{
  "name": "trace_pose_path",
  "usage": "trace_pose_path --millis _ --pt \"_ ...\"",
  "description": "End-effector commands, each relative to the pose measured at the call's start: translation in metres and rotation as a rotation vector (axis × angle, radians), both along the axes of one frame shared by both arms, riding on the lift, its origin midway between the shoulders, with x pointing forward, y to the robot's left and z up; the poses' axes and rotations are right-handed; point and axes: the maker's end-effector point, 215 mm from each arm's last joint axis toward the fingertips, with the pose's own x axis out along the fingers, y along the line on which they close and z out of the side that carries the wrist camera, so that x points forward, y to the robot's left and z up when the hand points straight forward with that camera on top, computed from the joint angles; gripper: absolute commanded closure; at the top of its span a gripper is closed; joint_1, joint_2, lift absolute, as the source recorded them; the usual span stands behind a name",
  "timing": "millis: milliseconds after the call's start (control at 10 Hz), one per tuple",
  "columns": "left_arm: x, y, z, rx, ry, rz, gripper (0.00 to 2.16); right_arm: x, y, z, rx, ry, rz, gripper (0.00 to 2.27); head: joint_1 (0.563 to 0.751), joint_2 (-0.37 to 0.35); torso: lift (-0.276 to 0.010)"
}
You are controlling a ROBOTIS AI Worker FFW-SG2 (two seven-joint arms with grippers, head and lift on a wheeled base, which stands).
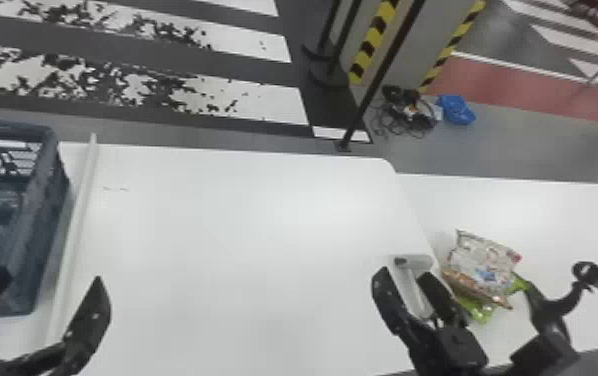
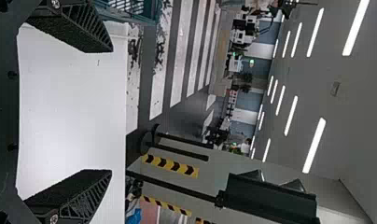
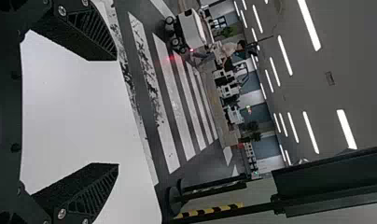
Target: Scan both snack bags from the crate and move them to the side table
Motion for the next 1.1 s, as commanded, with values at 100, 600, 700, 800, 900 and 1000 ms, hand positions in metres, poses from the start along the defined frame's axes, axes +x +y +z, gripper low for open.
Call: trace_pose_path --millis 100,600,700,800,900,1000 --pt "-0.0006 -0.0025 0.0003 -0.001 -0.001 -0.003 0.07 0.0000 0.0000 0.0003 0.002 -0.001 -0.001 0.12 0.695 -0.350 -0.029" --pt "-0.0019 -0.0041 -0.0006 0.000 0.003 -0.004 0.07 0.0000 0.0001 0.0002 0.000 0.000 -0.001 0.12 0.695 -0.350 -0.029" --pt "-0.0024 -0.0041 -0.0011 0.000 0.005 -0.004 0.07 0.0000 0.0001 0.0002 0.000 0.000 -0.001 0.12 0.695 -0.350 -0.029" --pt "-0.0019 -0.0041 -0.0006 0.000 0.003 -0.004 0.07 -0.0007 -0.0007 -0.0001 -0.001 0.001 -0.002 0.12 0.695 -0.350 -0.029" --pt "-0.0019 -0.0041 -0.0006 0.000 0.003 -0.004 0.07 -0.0004 -0.0002 0.0008 -0.001 -0.001 0.000 0.12 0.695 -0.350 -0.029" --pt "-0.0018 -0.0041 0.0001 0.000 0.002 -0.005 0.07 -0.0001 -0.0006 0.0043 -0.006 -0.010 -0.001 0.12 0.695 -0.350 -0.029"
